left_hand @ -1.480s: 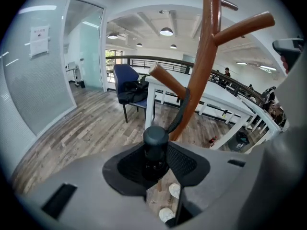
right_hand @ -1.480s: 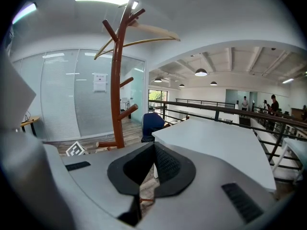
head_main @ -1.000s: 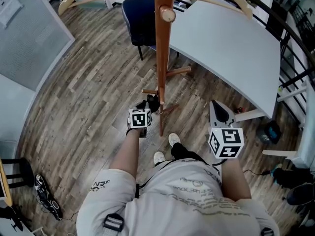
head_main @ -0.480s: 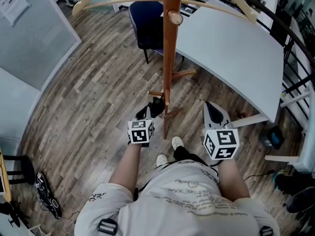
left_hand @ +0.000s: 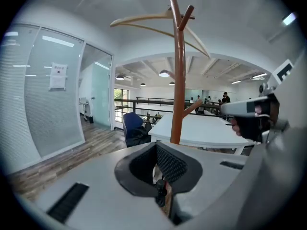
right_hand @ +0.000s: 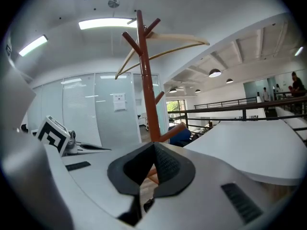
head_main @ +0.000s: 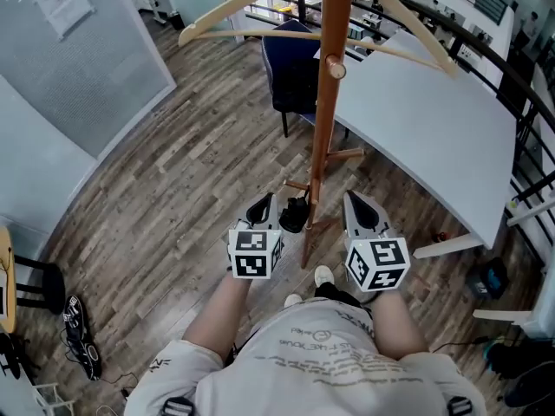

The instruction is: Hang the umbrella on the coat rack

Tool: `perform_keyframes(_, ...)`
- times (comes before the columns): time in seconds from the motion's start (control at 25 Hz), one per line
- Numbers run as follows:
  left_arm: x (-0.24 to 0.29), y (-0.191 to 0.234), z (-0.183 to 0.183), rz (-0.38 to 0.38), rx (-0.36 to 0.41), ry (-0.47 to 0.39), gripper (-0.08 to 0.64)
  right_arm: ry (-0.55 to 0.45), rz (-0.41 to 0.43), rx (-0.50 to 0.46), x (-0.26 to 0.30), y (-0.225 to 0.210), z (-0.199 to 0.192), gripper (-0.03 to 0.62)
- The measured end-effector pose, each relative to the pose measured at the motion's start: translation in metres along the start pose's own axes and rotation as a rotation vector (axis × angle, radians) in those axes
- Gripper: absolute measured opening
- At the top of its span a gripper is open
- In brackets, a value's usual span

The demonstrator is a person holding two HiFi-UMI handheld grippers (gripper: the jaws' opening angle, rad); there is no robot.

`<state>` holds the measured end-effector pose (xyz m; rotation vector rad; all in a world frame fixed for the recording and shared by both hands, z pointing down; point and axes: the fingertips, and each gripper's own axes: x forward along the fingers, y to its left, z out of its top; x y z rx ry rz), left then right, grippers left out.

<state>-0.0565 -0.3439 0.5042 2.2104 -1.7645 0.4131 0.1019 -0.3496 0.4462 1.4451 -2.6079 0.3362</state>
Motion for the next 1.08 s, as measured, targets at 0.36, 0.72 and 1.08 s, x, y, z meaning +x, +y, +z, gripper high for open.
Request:
perform_keyframes(0.36,-0.041,-0.005,0.045,0.003,0.013,-0.059,0.005,-0.027,0.078,0.007,0.008,0.031,0.012,-0.002)
perform_keyframes(0.72,-0.035,-0.010,0.043,-0.011,0.023,-0.042,0.005,-0.026,0.069,0.003,0.012,0.027,0.016,-0.002)
perform_keyframes(1.08,-0.028,-0.015,0.042,-0.013,0.027,-0.047,0.005,-0.022,0.069,0.002,0.014,0.021,0.011,-0.002)
